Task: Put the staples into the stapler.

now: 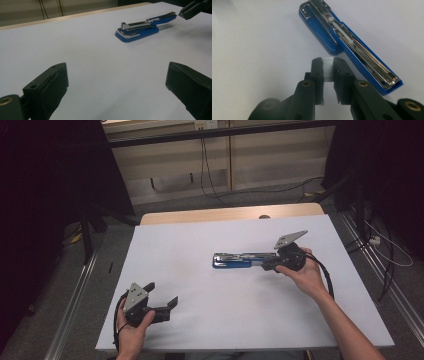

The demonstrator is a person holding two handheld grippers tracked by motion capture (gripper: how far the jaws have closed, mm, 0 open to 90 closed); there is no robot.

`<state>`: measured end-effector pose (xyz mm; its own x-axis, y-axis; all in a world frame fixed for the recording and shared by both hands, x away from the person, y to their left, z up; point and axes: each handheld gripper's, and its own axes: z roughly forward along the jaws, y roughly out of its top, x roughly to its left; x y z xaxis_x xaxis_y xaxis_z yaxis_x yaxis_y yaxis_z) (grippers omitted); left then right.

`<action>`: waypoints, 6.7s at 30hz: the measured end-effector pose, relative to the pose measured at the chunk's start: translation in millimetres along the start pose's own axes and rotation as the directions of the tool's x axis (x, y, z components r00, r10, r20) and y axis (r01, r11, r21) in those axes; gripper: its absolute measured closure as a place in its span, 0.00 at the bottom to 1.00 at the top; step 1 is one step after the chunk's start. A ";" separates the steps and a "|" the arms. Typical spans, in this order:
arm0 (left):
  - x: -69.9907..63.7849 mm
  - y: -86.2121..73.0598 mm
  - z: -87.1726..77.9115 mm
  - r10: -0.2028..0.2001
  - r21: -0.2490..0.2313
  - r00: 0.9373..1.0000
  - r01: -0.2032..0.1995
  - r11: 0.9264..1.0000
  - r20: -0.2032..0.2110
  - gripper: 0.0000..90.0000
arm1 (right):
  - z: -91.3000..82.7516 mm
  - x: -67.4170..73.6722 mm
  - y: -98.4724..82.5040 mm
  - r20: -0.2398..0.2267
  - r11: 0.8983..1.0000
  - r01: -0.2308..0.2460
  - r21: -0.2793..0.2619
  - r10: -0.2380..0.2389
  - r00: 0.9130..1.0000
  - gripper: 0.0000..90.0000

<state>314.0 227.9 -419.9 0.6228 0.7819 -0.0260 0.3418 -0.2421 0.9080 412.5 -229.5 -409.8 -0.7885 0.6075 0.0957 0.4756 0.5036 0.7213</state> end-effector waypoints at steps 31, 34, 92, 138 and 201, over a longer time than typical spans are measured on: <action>0.0 0.2 1.1 0.006 0.003 1.000 -0.006 1.000 0.009 0.05 | 8.7 -0.4 47.3 0.003 0.998 0.044 -0.054 -0.044 0.999 0.88; -0.1 0.1 0.8 0.001 0.002 1.000 -0.001 1.000 0.008 0.05 | 10.9 -0.3 51.3 0.001 0.997 0.048 -0.062 -0.048 0.999 0.88; 0.6 0.1 0.3 0.004 -0.001 1.000 -0.004 1.000 0.021 0.06 | 88.2 12.7 97.0 -0.093 0.990 0.141 -0.008 -0.141 0.986 0.88; 1.2 -0.1 0.2 0.007 0.009 0.999 -0.008 1.000 0.039 0.06 | 114.4 -2.7 107.0 -0.154 0.960 0.275 0.062 -0.263 0.953 0.88; 1.6 -0.1 0.9 0.013 0.012 0.999 -0.013 1.000 0.036 0.06 | 125.0 -0.8 114.1 -0.198 0.925 0.370 0.083 -0.349 0.916 0.88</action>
<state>315.6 228.6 -420.4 0.6521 0.7576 -0.0294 0.3421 -0.2595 0.9031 516.0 -95.8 -413.3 -0.9653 0.2598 -0.0282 0.1807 0.7417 0.6459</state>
